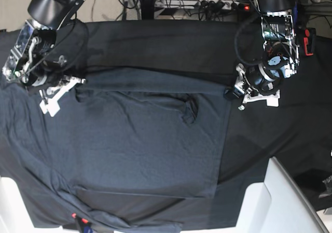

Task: Fold the T-shirt properly
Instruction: 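Pull the collar edge with the right gripper toward the hem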

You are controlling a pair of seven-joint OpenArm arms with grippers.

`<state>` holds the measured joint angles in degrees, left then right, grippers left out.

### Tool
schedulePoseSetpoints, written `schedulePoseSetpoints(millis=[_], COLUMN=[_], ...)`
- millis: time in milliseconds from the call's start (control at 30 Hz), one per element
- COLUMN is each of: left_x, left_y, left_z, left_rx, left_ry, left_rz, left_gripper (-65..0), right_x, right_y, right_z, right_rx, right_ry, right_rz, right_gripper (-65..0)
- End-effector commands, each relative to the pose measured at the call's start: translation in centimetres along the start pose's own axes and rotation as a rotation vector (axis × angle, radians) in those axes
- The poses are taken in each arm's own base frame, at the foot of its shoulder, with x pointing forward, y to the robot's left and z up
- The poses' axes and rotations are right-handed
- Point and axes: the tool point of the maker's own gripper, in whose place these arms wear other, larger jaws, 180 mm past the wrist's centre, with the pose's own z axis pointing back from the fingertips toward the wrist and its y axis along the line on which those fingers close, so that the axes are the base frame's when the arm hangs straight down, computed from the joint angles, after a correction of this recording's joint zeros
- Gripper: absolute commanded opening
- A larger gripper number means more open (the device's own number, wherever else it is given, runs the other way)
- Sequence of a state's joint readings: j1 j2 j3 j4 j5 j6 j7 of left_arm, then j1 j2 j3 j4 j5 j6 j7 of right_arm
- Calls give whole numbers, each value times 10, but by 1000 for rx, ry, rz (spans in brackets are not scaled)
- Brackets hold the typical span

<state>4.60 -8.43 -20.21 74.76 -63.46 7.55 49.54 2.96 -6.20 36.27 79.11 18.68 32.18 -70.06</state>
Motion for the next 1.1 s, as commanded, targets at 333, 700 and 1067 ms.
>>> schedulePoseSetpoints(millis=[333,700,1067], left_x=[10,10,10], left_y=[-12,-12,-12], left_z=[2,2,3], left_rx=[-33,-34,-33], left_ry=[-19,-20,-21], left_rz=[-11,-9,-10], left_gripper=[-650,-650,-650], right_x=[-7,-12,-7], right_y=[-6,0,0], right_z=[12,-10,-11], right_rx=[-30,28,29], right_ry=[-37,-16,-41], right_rz=[9,-32,-33], right_gripper=[-252,-414,-647])
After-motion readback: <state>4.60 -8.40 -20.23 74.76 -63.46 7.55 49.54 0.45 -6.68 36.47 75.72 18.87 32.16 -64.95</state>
